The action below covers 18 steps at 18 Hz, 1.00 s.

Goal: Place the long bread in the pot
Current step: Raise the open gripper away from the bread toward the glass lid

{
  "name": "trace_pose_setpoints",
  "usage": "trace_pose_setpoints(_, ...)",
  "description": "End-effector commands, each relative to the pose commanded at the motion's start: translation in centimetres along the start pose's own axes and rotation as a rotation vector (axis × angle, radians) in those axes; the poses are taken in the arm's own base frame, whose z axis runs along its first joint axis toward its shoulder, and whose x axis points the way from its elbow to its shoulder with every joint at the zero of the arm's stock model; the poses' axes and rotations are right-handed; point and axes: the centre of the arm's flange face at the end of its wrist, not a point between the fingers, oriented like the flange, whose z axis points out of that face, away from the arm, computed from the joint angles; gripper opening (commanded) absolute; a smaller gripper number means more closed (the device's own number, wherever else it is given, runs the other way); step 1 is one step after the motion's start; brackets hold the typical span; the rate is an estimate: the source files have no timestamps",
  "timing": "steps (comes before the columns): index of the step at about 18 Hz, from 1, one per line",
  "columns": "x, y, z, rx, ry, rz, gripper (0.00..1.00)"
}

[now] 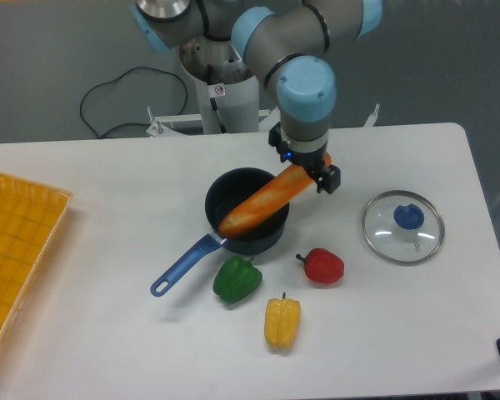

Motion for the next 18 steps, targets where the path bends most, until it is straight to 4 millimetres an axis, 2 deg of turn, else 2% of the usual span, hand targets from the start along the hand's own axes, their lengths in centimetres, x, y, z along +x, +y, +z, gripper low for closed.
trace_pose_setpoints(2, -0.4, 0.3, -0.4, 0.001, -0.010, -0.006, 1.00)
trace_pose_setpoints(5, -2.4, 0.8, -1.7, 0.013, -0.057, -0.026, 1.00)
trace_pose_setpoints(12, -7.0, 2.4, -3.3, 0.069, -0.103, -0.053, 1.00)
trace_pose_setpoints(18, -9.0, 6.6, -3.1, 0.078, -0.114, 0.200, 1.00)
